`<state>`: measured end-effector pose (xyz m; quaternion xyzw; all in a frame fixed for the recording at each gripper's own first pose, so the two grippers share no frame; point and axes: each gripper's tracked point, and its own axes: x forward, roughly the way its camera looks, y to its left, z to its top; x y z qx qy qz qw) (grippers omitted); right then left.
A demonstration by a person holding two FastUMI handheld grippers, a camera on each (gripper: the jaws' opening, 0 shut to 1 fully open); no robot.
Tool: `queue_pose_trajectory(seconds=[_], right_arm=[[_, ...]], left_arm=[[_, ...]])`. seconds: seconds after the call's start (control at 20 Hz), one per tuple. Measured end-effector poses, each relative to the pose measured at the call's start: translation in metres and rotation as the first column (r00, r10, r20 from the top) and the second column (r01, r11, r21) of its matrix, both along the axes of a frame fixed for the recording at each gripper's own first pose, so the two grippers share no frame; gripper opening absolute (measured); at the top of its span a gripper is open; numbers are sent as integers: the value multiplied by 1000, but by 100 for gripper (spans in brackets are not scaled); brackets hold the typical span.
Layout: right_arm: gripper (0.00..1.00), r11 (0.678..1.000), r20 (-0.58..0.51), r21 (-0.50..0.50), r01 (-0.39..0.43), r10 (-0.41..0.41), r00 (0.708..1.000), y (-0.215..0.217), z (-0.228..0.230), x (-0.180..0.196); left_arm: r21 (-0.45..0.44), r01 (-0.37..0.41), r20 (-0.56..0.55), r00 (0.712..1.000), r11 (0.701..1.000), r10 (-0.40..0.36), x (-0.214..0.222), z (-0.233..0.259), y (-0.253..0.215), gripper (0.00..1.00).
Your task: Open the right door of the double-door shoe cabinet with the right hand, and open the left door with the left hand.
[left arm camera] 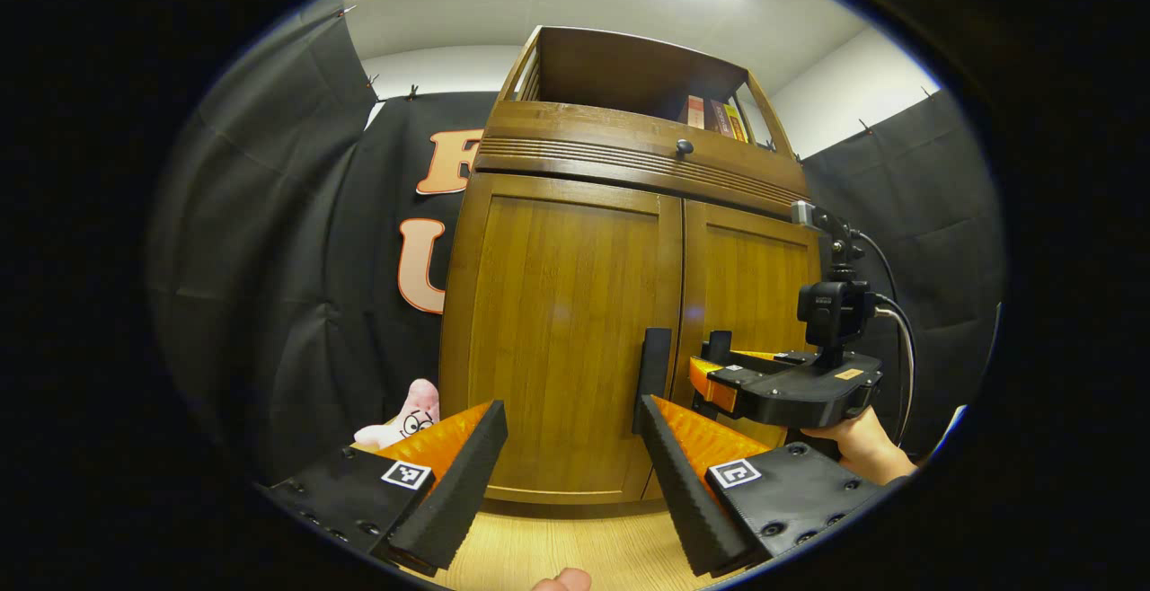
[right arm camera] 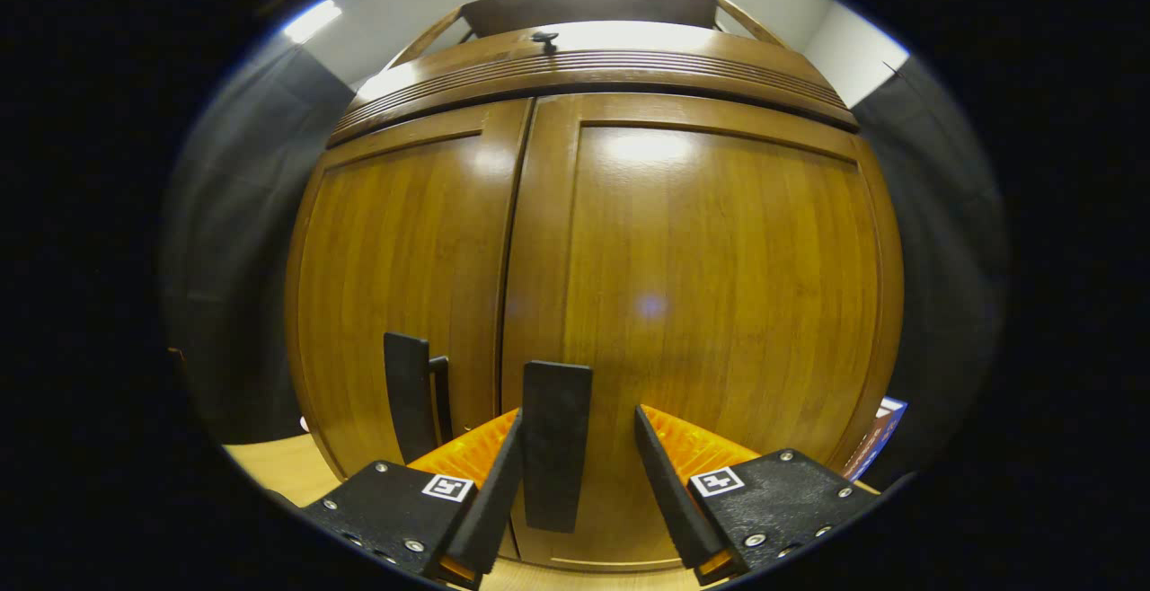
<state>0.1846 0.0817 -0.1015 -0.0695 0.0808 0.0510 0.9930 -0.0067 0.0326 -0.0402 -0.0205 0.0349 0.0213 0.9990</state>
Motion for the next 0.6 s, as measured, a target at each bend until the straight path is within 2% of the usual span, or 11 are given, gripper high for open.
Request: queue_pose_trajectory(seconds=[0.05,0.15,0.2,0.25,0.3,0.35,0.45,0.55,0.6], right_arm=[[75,1000,-6,-3,1,-1,1000,3,-2,1],[54,1000,-18,22,8,-8,1000,6,-5,0],[49,1000,-17,31,8,-7,1000,8,-5,1],[46,999,-21,40,5,-4,1000,8,-5,1],[37,998,-31,58,-2,3,1000,9,-6,1],[35,997,-23,68,-22,23,999,12,-5,1],[32,995,-28,72,-62,64,998,14,-5,2],[28,992,-49,107,-71,77,996,14,-7,0],[22,991,-53,110,-80,86,995,15,-7,-5]], left_arm=[[-8,-2,-4,1000,1000,2,1,-3,1,96],[-17,-10,-13,1000,1000,10,3,-9,3,96],[-18,-14,-16,1000,1000,13,4,-10,5,92],[-17,-16,-16,1000,1000,16,4,-11,6,92],[-17,-17,-15,1000,1000,16,5,-11,7,93],[-19,-15,-10,1000,1000,15,6,-11,5,92],[-27,-12,-2,1000,1000,12,6,-10,3,97],[-41,-16,-9,1000,999,15,5,-13,1,93],[-47,-13,-14,1000,999,13,4,-15,-1,93]])
